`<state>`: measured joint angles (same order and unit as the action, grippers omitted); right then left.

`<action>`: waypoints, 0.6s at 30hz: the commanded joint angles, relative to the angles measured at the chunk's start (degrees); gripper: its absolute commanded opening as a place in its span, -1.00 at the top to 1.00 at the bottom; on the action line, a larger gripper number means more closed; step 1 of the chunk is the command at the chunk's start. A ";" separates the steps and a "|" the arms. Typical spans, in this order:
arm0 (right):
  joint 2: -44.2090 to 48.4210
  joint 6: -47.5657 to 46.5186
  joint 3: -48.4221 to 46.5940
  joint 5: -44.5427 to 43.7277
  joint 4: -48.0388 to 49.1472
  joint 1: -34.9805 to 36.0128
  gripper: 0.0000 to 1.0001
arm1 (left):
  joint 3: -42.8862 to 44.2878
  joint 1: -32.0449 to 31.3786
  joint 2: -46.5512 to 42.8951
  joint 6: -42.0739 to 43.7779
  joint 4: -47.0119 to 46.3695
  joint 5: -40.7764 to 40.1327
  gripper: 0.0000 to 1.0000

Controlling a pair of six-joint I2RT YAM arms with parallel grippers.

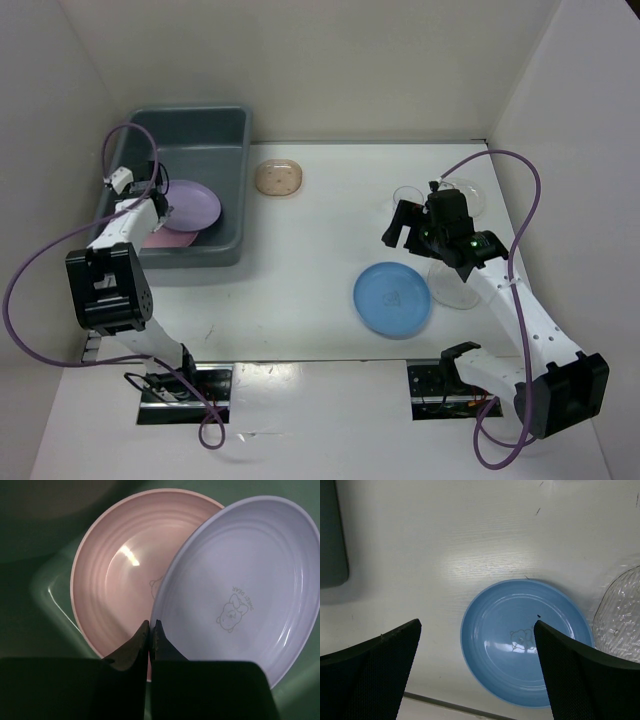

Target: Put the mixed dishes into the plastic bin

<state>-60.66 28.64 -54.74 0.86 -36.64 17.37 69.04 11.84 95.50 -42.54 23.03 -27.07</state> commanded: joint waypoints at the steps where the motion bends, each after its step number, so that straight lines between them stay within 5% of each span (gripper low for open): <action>1: -0.16 -0.87 -0.19 -0.25 2.28 -0.40 -0.96 | -1.45 2.23 -2.95 -1.40 -2.02 0.19 1.00; 10: -0.68 -1.40 0.34 0.28 2.28 -0.40 -0.96 | 0.40 2.23 -2.26 -0.26 -0.53 -2.47 0.91; 11: -0.68 -1.40 0.34 0.80 2.28 -0.40 -0.96 | 0.40 2.23 -2.25 -0.26 -0.53 -2.46 0.15; 14: -0.68 -1.40 0.34 0.81 2.28 -0.40 -0.96 | 0.40 2.23 -2.25 0.27 -0.53 -1.93 -0.15; 15: -1.21 -1.40 0.34 0.81 2.28 -0.40 -0.96 | 0.40 2.23 -2.25 0.27 -0.53 -1.93 -0.47; 18: -1.21 -1.40 0.34 1.33 2.80 -0.40 -0.96 | 3.55 2.23 -3.92 2.37 0.26 -4.21 -0.59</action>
<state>-61.45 28.01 -54.72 1.41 -36.62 17.37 68.69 13.89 94.59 -42.37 23.20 -28.62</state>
